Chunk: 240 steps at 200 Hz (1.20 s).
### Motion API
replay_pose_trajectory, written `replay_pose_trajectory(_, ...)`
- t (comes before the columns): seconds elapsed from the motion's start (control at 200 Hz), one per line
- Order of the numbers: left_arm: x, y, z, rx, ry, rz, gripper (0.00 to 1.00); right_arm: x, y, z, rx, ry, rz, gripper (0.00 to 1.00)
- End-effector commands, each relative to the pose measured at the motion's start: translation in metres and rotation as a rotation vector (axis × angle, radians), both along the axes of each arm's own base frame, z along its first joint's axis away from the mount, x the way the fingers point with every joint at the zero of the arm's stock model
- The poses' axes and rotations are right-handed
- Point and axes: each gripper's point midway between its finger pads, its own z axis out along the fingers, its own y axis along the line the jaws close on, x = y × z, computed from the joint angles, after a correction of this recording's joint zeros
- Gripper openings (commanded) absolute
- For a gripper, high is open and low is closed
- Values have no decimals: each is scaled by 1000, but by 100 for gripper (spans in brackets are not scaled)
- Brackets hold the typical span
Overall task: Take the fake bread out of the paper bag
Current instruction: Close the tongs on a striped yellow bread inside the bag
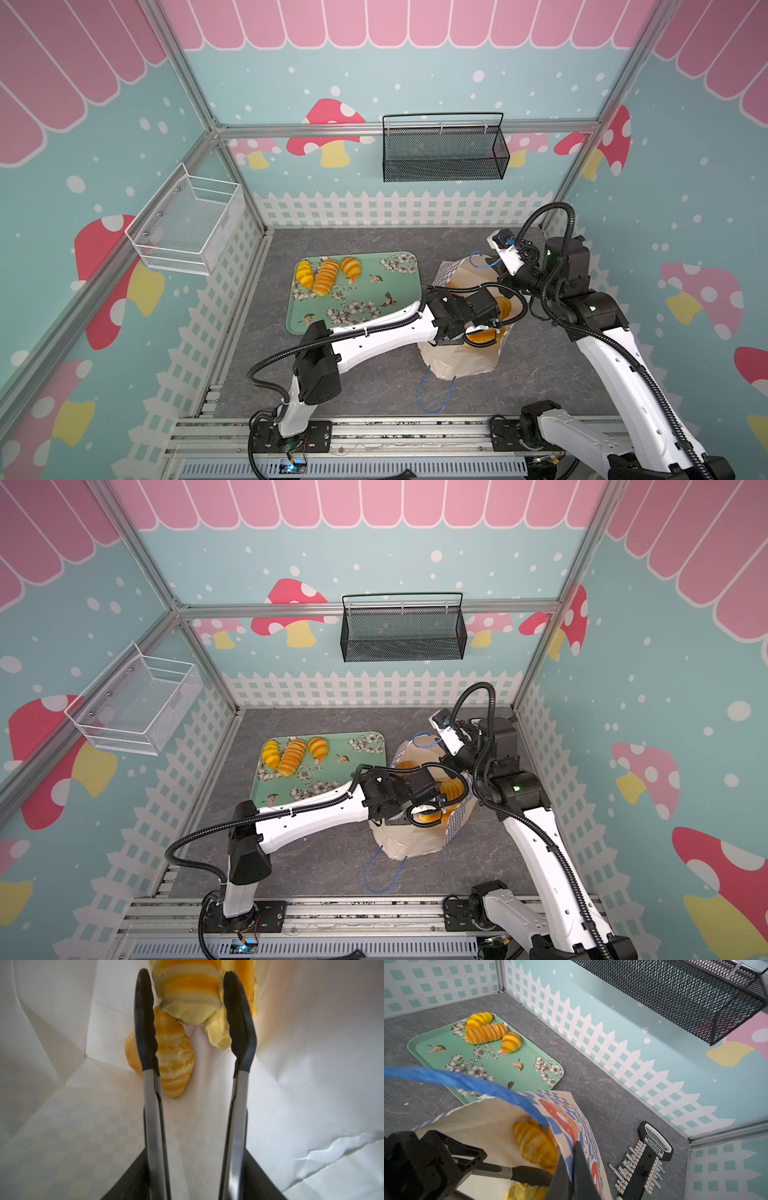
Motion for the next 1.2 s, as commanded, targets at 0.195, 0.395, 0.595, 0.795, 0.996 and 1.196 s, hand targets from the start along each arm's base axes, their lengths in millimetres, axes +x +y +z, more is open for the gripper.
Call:
replay_pose_trajectory(0.195,-5,-5,11,-56,44,-1,47,0,8,19,30,-71,36,0)
replay_pose_trajectory(0.395,-7,-5,25,-91,37,-6,33,0,9,19,30,-70,38,0)
replay_pose_trajectory(0.595,-8,-1,40,-122,22,2,25,-1,7,18,25,-71,29,0)
replay_pose_trajectory(0.795,-11,10,66,-167,-16,10,17,0,7,18,28,-68,27,0)
replay_pose_trajectory(0.996,-15,27,84,-183,-57,24,11,0,7,18,29,-67,24,0)
replay_pose_trajectory(1.196,-21,49,106,-202,-105,45,8,1,6,20,28,-74,18,0)
